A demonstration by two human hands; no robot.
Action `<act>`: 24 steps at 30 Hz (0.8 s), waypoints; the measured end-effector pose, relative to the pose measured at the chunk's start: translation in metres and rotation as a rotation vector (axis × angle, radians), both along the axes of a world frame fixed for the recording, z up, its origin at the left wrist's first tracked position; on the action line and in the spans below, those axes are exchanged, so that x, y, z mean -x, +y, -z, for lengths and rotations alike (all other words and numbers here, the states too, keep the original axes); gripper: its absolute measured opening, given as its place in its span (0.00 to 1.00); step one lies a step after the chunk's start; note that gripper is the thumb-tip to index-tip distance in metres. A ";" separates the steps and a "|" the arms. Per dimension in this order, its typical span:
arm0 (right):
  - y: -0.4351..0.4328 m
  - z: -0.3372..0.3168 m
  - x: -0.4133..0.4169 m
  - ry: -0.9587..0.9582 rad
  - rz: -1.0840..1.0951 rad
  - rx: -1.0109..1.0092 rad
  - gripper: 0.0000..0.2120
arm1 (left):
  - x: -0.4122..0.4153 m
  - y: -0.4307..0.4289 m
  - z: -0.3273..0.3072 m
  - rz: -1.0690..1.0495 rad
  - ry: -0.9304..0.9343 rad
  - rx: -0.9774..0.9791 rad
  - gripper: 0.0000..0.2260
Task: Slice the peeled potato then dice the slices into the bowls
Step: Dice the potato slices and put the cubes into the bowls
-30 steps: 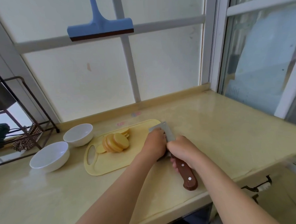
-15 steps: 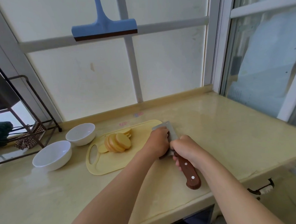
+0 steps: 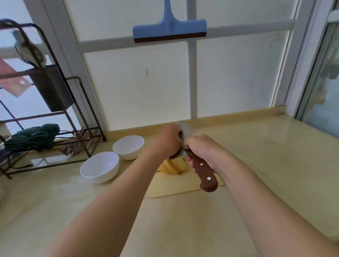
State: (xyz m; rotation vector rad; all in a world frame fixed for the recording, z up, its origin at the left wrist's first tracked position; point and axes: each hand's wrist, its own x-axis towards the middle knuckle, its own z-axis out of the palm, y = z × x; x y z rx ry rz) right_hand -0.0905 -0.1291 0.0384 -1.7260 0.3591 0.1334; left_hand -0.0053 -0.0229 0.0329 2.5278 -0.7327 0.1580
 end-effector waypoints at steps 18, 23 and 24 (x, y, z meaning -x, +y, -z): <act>0.051 -0.022 -0.044 0.098 -0.104 0.159 0.06 | -0.079 0.131 0.034 -0.410 0.263 0.390 0.18; 0.006 -0.031 -0.026 0.072 -0.093 0.239 0.07 | -0.074 0.123 0.015 -0.403 0.173 0.385 0.17; -0.003 -0.031 -0.020 0.063 -0.084 0.248 0.07 | -0.069 0.119 0.012 -0.391 0.144 0.384 0.16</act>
